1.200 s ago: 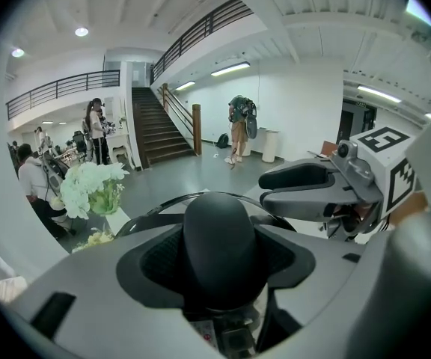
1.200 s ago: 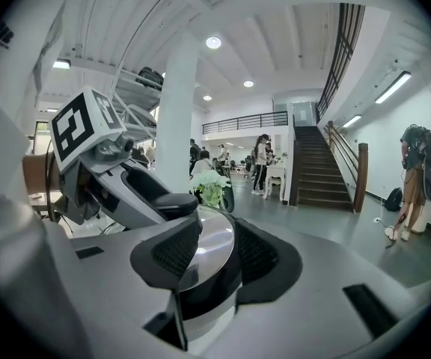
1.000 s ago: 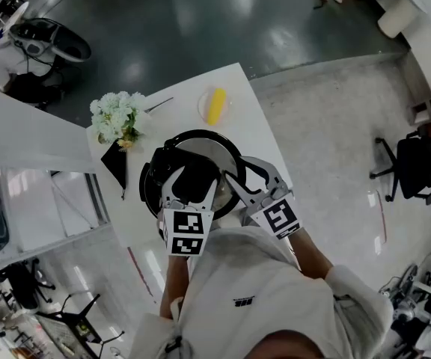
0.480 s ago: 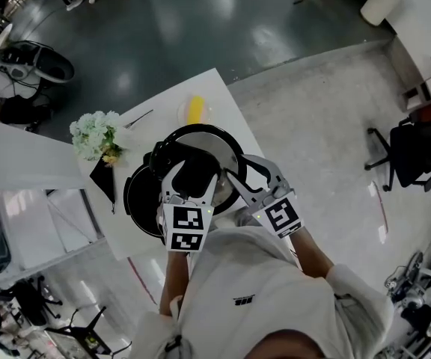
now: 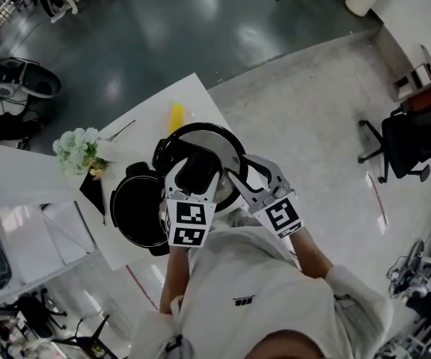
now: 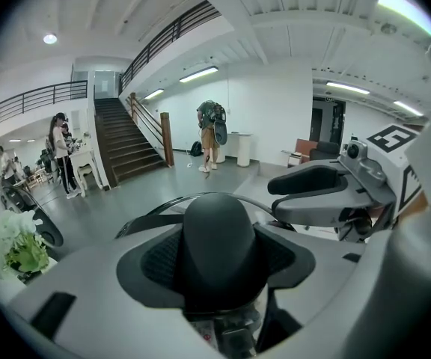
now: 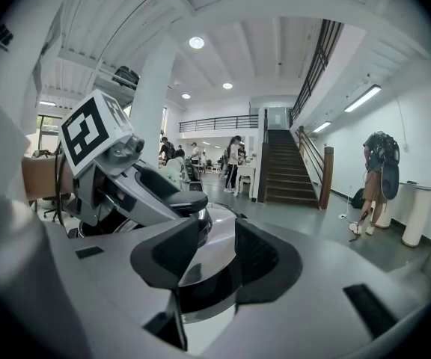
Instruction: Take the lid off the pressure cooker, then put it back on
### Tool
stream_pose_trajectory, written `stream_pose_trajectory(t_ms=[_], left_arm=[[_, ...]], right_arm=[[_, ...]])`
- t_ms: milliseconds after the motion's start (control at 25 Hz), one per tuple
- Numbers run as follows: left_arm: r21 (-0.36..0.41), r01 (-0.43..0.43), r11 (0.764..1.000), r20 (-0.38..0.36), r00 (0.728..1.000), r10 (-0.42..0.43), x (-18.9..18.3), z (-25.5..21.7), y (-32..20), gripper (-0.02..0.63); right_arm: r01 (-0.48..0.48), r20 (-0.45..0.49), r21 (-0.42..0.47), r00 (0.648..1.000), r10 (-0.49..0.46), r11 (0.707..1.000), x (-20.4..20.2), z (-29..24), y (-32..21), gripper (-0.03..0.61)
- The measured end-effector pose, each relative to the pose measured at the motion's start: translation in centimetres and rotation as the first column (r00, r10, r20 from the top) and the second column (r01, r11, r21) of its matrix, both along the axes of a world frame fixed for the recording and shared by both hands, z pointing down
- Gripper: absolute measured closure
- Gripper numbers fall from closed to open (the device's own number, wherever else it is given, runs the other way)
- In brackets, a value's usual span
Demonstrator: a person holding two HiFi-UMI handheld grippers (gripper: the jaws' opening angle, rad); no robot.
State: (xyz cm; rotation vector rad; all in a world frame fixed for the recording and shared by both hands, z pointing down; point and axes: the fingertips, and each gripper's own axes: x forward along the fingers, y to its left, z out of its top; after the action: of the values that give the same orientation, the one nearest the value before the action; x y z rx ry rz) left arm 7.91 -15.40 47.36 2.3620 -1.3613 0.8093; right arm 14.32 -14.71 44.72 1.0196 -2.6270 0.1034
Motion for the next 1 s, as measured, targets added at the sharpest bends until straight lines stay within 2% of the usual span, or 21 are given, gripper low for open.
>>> stream_pose_trajectory(t_ms=[200,360,520,760,1000], left_arm=[[-0.011,-0.017,1.000,-0.004,1.000,0.017,2.1,0.9,-1.1,0.318],[-0.018,-0.024,1.000,-0.008,1.000,0.024,3.3,1.6,-1.8,0.318],[-0.022,-0.025,0.999,-0.011,1.000,0.025,4.3,2.5,-2.4,0.318],[-0.042,-0.013,0.999,-0.005,1.000,0.013,5.2,5.0,-2.8,0.318],[-0.075,0.016,0.997,0.012,1.000,-0.015,5.5,8.4,-2.8,0.318]], right_arm=[[-0.029,-0.006,-0.035,1.000,0.029,0.999,1.9,0.4,-0.7,0.423],[-0.014,-0.013,0.008,1.000,0.014,1.000,3.0,1.2,-1.5,0.423],[-0.013,-0.023,0.003,1.000,0.013,1.000,3.8,2.1,-2.1,0.423],[-0.043,-0.041,-0.083,0.998,0.039,0.996,4.9,3.9,-2.6,0.423],[-0.037,-0.065,-0.110,0.997,0.030,0.993,6.2,7.4,-3.1,0.425]])
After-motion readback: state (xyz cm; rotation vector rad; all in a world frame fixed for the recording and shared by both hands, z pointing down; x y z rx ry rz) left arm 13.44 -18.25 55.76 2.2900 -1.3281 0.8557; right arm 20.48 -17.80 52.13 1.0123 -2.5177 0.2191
